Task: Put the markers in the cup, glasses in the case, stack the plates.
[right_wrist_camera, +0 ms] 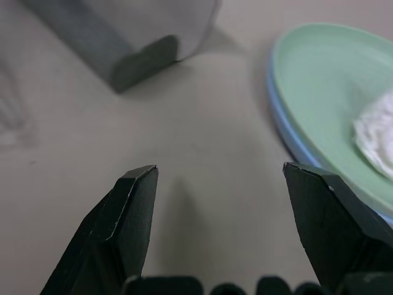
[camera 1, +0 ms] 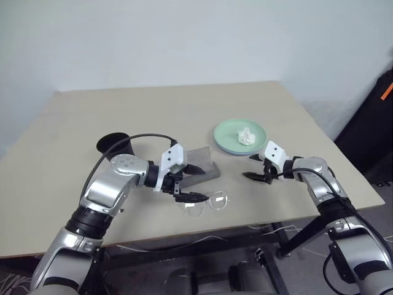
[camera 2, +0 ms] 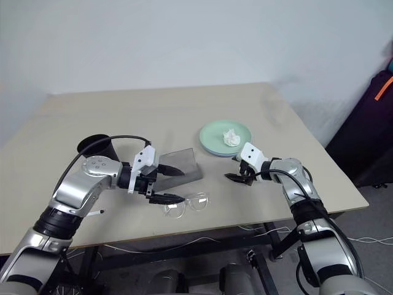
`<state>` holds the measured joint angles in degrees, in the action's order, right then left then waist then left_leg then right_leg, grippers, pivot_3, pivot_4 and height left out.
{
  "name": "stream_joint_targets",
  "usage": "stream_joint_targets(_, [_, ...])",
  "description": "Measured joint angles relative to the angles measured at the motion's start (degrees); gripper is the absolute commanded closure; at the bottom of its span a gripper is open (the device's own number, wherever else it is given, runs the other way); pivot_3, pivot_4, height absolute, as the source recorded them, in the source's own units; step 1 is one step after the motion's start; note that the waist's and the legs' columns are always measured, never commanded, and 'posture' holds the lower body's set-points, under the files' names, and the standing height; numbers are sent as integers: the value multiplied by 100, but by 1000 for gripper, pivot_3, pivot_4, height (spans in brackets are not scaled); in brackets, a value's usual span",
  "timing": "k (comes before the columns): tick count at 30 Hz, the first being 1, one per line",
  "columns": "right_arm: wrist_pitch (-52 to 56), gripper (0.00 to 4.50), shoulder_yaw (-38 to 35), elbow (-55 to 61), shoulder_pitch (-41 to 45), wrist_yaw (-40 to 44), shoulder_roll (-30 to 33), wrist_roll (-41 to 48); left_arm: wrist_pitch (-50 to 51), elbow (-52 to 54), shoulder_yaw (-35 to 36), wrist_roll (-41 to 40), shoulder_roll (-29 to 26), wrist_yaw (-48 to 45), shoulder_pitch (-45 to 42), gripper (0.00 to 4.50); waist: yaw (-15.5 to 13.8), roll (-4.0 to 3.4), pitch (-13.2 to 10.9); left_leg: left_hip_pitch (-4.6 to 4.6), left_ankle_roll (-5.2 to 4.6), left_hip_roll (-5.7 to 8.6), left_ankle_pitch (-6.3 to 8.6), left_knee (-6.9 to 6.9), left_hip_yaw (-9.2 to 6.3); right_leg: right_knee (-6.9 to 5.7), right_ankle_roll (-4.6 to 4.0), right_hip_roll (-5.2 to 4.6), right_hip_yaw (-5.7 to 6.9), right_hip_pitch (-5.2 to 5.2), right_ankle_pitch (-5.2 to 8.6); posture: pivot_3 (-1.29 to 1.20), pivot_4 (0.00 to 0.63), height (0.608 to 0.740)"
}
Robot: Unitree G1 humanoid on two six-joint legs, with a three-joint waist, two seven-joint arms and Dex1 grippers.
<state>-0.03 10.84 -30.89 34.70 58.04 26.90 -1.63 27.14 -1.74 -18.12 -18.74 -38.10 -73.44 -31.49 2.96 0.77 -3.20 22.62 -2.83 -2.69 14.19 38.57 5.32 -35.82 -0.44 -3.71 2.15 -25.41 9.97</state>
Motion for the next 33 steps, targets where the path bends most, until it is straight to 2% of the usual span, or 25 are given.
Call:
stream_joint_targets(9, [-81, 967, -20, 585, -485, 323, 102, 221, -661, -1451, -800, 922, 460, -560, -726, 0, -34, 2, 0, 5, -2, 4, 0, 7, 1, 2, 1, -3, -3, 0, 1, 0, 0, 740])
stream_joint_targets(16, [-77, 967, -49, 774, -646, 168, 69, 226, -899, -2102, -1023, 1294, 877, -820, -1128, 0, -32, 3, -1, 4, -3, 2, 0, 8, -2, -2, 0, 0, -4, -1, 1, 0, 0, 740])
stream_joint_targets(21, [-56, 967, -51, 949, -789, 87, 52, 262, -1027, -2332, -1070, 1517, 975, -901, -1184, 0, -33, 4, -1, 7, -4, 3, 0, 8, -1, 1, 1, -1, -5, -1, 1, 0, 0, 740])
stream_joint_targets(24, [-26, 908, -53, 990, -850, 75, 52, 273, -1105, -2403, -1072, 1618, 980, -923, -1184, 614, -32, 4, -1, 8, -4, 3, 0, 11, -1, 0, 1, -1, -5, -1, 1, 0, 0, 740])
stream_joint_targets(28, [-23, 908, -58, 1027, -850, 5, 52, 283, -1155, -2404, -1072, 1672, 1001, -959, -1184, 1930, -33, 4, -1, 7, -4, 2, 0, 15, -2, -2, 0, -2, -5, 0, 1, 0, 0, 740])
stream_joint_targets(31, [-23, 908, -58, 1027, -850, -38, 52, 283, -1155, -2404, -1068, 1686, 1004, -959, -1183, 1930, -33, 4, -1, 7, -4, 2, 0, 14, -2, -2, 1, -2, -5, -1, 1, 0, 0, 740])
stream_joint_targets(33, [-24, 908, -58, 1027, -850, -46, 53, 283, -1155, -2397, -1067, 1690, 1004, -960, -1179, 2247, -33, 4, -1, 8, -5, 2, 0, 14, -2, -1, 1, -2, -5, -1, 1, 0, 0, 740])
